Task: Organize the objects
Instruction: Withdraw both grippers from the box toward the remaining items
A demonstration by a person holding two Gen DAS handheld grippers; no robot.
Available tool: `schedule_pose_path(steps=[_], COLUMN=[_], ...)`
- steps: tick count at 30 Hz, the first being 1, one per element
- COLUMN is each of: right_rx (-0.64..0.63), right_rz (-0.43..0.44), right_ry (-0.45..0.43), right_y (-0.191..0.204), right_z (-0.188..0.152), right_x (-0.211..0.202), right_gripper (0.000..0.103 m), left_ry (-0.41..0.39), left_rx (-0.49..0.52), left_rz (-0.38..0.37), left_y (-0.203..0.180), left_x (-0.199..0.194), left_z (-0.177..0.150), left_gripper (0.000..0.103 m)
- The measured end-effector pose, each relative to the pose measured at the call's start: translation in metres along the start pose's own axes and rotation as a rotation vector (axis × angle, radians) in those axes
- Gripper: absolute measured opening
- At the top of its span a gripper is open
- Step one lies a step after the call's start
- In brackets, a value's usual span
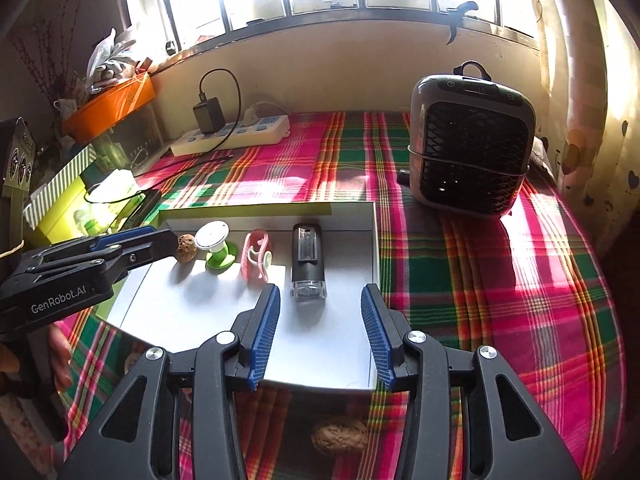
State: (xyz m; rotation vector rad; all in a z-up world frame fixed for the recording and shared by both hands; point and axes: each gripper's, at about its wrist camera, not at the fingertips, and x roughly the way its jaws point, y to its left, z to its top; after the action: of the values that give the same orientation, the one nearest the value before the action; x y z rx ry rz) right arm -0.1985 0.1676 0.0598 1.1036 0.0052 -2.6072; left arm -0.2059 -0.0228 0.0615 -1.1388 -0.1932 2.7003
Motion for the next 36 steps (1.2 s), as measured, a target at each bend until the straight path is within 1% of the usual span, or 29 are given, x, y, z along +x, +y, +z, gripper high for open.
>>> schedule_pose_path(steps=[3, 5, 7, 9, 14, 18, 20, 22, 24, 29, 36], right_rx=[0.002, 0.001, 0.003, 0.013, 0.045, 0.043, 0.050, 0.042, 0.038, 0.027, -0.004], right_rz=[-0.004, 0.002, -0.009, -0.012, -0.002, -0.023, -0.019, -0.030, -0.030, -0.030, -0.034], right_ry=[-0.020, -0.022, -0.022, -0.026, -0.006, 0.026, 0.029, 0.033, 0.039, 0.061, 0.085], right_y=[-0.003, -0.004, -0.005, -0.007, -0.010, -0.011, -0.013, -0.012, -0.013, -0.011, -0.006], right_z=[-0.007, -0.013, -0.020, -0.029, -0.050, -0.060, -0.063, -0.065, -0.066, -0.068, -0.065], right_x=[-0.013, -0.019, -0.024, -0.030, -0.032, -0.027, -0.026, -0.025, -0.023, -0.016, -0.007], right_gripper=[0.044, 0.044, 0.044, 0.044, 0.044, 0.044, 0.044, 0.046, 0.052, 0.052, 0.052], left_ry=[-0.006, -0.009, -0.010, -0.015, -0.014, 0.001, 0.008, 0.022, 0.033, 0.048, 0.069], left_rx=[-0.019, -0.029, -0.027, -0.034, -0.058, -0.055, -0.058, -0.061, -0.065, -0.058, -0.009], left_rz=[0.000, -0.004, -0.010, -0.004, -0.017, -0.015, -0.026, -0.021, -0.023, -0.044, -0.088], left_y=[0.004, 0.006, 0.008, 0.010, 0.017, 0.019, 0.021, 0.023, 0.023, 0.019, 0.002], left_x=[-0.011, -0.019, -0.027, -0.035, -0.048, -0.052, -0.053, -0.052, -0.051, -0.054, -0.057], left_z=[-0.011, -0.020, -0.029, -0.037, -0.055, -0.068, -0.074, -0.080, -0.085, -0.096, -0.106], left_gripper=[0.034, 0.034, 0.034, 0.034, 0.034, 0.034, 0.034, 0.034, 0.034, 0.034, 0.034])
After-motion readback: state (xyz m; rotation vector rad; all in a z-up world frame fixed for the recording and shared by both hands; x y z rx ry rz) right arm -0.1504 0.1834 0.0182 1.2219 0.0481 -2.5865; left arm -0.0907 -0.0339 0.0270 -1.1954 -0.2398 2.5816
